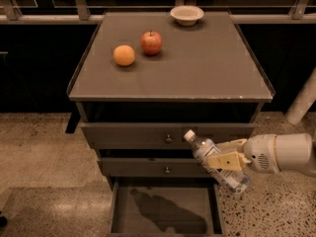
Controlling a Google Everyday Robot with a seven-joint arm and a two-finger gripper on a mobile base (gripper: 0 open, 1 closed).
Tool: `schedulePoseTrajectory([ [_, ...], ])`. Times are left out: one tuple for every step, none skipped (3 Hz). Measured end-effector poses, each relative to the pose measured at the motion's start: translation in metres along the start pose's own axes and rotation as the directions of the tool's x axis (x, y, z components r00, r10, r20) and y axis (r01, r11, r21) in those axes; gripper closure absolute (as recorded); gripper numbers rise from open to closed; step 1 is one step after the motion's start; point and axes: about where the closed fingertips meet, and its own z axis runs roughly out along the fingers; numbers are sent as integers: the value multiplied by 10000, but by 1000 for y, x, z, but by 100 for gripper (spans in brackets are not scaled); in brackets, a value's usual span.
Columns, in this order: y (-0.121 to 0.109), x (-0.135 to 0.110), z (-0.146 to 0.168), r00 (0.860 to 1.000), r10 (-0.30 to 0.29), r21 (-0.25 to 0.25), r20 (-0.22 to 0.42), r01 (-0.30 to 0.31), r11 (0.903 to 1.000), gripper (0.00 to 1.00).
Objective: Pick blue plastic bottle from bottom drawer and place on counter
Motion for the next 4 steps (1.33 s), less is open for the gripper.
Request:
schedulePoseTrajectory([
  [19,-32,-26,9974,-707,537,-136,714,9960,100],
  [24,-60,-43,9923,-1219,702,-208,1230,9899,100],
  [20,-88,-53,9853,-1705,597,121,1695,9837,100],
  [18,-161,-61,9707,-2358,763,473,2319,9698,100],
])
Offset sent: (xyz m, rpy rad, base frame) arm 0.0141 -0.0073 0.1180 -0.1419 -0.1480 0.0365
